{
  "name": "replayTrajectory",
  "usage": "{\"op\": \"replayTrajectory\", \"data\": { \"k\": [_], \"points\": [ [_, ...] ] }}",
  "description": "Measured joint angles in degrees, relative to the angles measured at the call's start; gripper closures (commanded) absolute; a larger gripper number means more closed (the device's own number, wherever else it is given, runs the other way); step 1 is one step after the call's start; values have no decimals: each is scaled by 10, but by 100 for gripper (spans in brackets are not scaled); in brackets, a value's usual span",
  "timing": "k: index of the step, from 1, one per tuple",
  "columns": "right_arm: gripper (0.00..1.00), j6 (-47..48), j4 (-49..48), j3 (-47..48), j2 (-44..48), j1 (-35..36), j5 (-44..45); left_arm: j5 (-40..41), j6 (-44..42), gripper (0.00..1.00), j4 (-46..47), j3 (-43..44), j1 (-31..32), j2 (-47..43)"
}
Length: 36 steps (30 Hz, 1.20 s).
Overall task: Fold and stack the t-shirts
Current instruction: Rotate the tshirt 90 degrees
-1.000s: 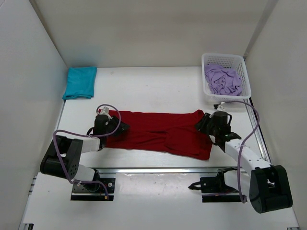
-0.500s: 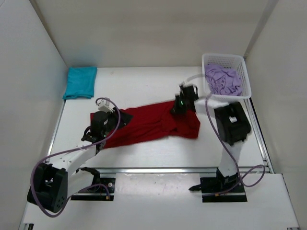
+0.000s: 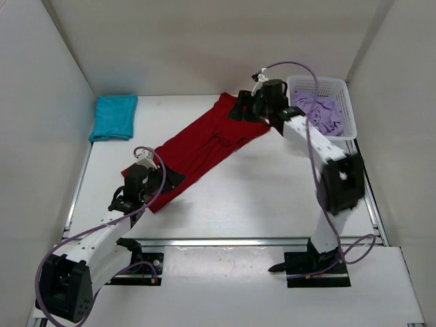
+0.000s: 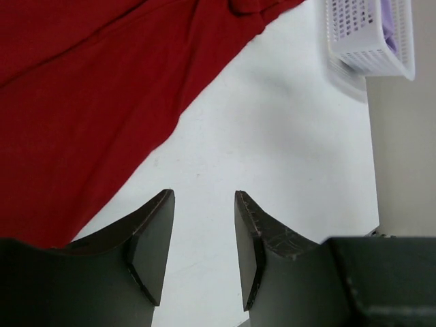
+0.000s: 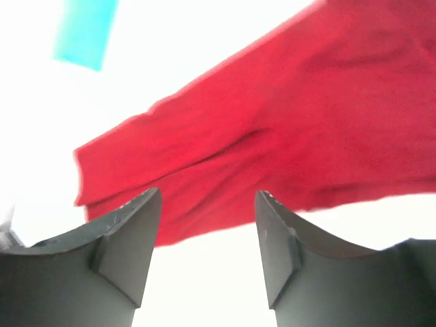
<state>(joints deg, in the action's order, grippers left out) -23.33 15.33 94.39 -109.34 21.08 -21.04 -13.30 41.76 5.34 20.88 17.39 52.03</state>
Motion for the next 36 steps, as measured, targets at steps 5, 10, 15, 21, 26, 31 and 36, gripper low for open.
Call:
{"op": "replayTrajectory", "data": {
  "k": [5, 10, 15, 21, 26, 31, 36],
  "points": [
    [61, -31, -182, -274, 225, 97, -1, -11, -25, 48, -37, 0, -28, -10],
    [50, -85, -261, -392, 126, 170, -11, -12, -50, 47, -74, 15, -30, -7],
    [43, -127, -279, -402, 39, 181, -5, -15, -54, 48, -75, 18, -25, -7],
    [48, -169, -323, -342, -32, 183, 14, -15, -55, 48, -74, 18, -20, -7],
    [90, -180, -311, -267, -96, 186, 32, -11, -58, 49, -71, 18, -15, 5],
    [100, -181, -306, -282, -92, 169, 24, -6, -60, 50, -71, 23, -3, 27],
    [87, -140, -280, -410, 10, 65, -23, 17, -69, 50, -71, 27, 31, 45]
  ]
}}
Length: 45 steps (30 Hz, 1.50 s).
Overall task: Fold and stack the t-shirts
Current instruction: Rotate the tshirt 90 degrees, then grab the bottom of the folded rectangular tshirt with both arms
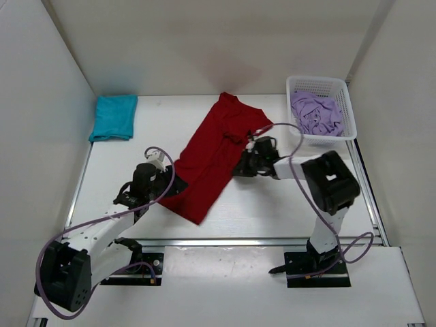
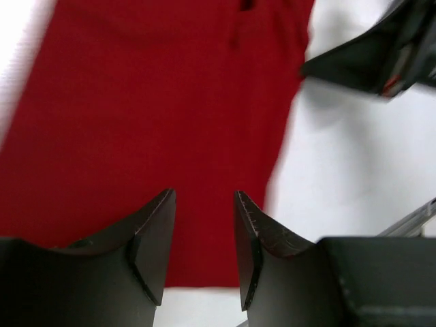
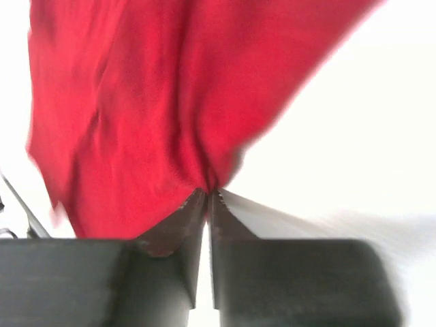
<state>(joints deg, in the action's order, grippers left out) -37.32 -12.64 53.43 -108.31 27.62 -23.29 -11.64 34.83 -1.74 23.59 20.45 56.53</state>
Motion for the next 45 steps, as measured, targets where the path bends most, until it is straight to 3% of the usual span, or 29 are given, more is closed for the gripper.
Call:
{"op": "replayTrajectory", "data": {
  "k": [1, 2, 3, 6, 12, 16, 19, 21, 26, 30, 32, 35, 38, 45],
  "points": [
    [78, 10, 12, -17, 17, -31, -9, 5, -3, 50, 0, 1, 12, 5],
    [61, 21, 24, -30, 35, -61, -21, 9, -7, 50, -1, 2, 24, 12],
    [53, 31, 34, -44, 55, -95, -31, 14, -10, 49, -2, 2, 38, 19],
    [48, 57, 51, -93, 125, -143, -25, 28, -21, 49, -14, 2, 69, 37],
    [54, 59, 82, -251, 321, -107, -27, 88, -54, 48, -65, 2, 113, 40],
    [54, 28, 116, -335, 413, -6, -6, 143, -59, 47, -95, -13, 125, 0],
    [53, -5, 115, -343, 421, 81, -2, 169, -54, 43, -99, -42, 106, -56],
    [53, -23, 102, -344, 411, 103, -3, 174, -55, 42, -104, -54, 88, -72],
    [59, -61, 55, -338, 370, 136, -5, 183, -56, 46, -94, -49, 117, 12],
    [71, -82, 21, -339, 341, 153, -14, 166, -55, 48, -69, -49, 127, 29],
    [76, -94, 5, -340, 324, 156, -23, 160, -50, 56, -64, -55, 126, 22],
    [96, -103, -2, -344, 320, 163, -18, 149, -47, 83, -66, -61, 123, 18],
    [100, -107, 11, -351, 333, 167, -7, 136, -46, 98, -75, -61, 123, 17],
    [100, -110, 95, -367, 441, 199, 16, 91, -38, 100, -137, -60, 169, -33]
  ]
}}
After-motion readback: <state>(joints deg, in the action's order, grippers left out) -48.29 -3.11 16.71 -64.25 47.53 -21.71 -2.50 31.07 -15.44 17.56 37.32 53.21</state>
